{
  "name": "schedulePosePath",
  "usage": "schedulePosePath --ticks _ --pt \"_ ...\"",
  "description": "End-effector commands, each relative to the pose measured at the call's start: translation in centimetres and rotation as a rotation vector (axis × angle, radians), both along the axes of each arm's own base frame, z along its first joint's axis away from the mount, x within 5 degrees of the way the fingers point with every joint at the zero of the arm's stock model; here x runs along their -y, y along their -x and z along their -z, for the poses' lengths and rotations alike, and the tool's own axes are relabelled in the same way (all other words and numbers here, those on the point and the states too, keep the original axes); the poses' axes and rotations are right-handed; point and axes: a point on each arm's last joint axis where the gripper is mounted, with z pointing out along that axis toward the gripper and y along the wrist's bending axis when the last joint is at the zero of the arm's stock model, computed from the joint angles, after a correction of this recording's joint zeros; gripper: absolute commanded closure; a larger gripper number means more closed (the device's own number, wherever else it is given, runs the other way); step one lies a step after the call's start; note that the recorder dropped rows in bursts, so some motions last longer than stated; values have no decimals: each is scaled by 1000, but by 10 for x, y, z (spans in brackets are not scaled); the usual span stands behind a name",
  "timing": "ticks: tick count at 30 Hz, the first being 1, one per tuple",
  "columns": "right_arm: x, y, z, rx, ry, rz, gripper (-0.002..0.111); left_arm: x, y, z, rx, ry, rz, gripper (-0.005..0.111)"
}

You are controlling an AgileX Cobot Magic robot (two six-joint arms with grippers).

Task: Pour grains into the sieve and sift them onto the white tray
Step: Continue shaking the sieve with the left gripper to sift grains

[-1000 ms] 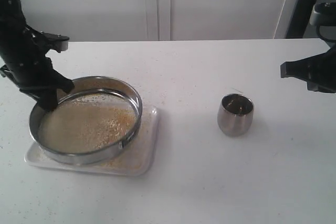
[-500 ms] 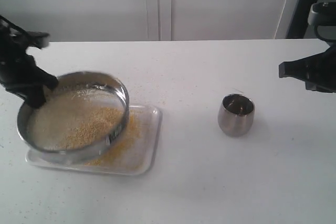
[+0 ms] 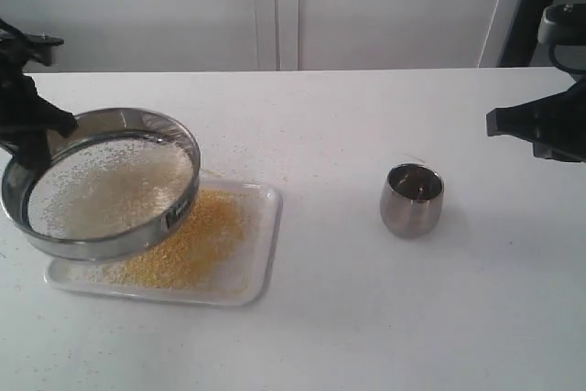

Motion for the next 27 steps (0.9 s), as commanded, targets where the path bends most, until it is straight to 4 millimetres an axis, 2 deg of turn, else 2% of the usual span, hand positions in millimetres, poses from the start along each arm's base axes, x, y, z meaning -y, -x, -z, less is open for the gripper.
schedulePosePath --ticks 1,2,3,4,6,8,9,10,12,14,15,16,18,20,21,22,24,25,27 --pt "1 -1 -2 15 0 4 108 25 15 3 -65 75 76 107" --pt "1 -1 -2 14 0 4 108 -3 8 -7 -16 121 -30 107" --pt "1 -1 -2 14 0 4 108 -12 6 -13 24 172 -106 107" --pt "1 -1 -2 13 0 4 108 -3 5 -20 70 303 -133 107" --pt "1 -1 -2 13 0 4 108 28 10 -16 74 304 9 107" --pt "1 -1 -2 16 0 4 108 57 22 -4 28 120 179 107" --pt "1 -1 -2 14 0 4 108 59 27 -1 22 -84 235 107" --pt "1 -1 -2 14 0 4 108 50 24 -6 42 -138 201 107" --pt "1 -1 -2 17 0 4 108 19 18 -18 84 -127 79 107" --pt "1 -1 -2 13 0 4 108 -17 16 -31 100 -31 -96 107" --pt "1 -1 -2 13 0 4 108 -23 16 -35 101 43 -156 107" --pt "1 -1 -2 13 0 4 108 -18 16 -36 98 136 -137 107" --pt "1 -1 -2 15 0 4 108 7 19 -33 102 231 -11 107" --pt "1 -1 -2 15 0 4 108 34 25 -22 74 172 83 107" --pt "1 -1 -2 15 0 4 108 39 27 -16 51 120 109 107" --pt "1 -1 -2 15 0 4 108 35 28 -13 20 77 103 107" --pt "1 -1 -2 13 0 4 108 15 28 -14 4 29 66 107" --pt "1 -1 -2 13 0 4 108 -6 27 -18 7 33 -5 107" --pt "1 -1 -2 13 0 4 108 -29 27 -26 23 97 -122 107"
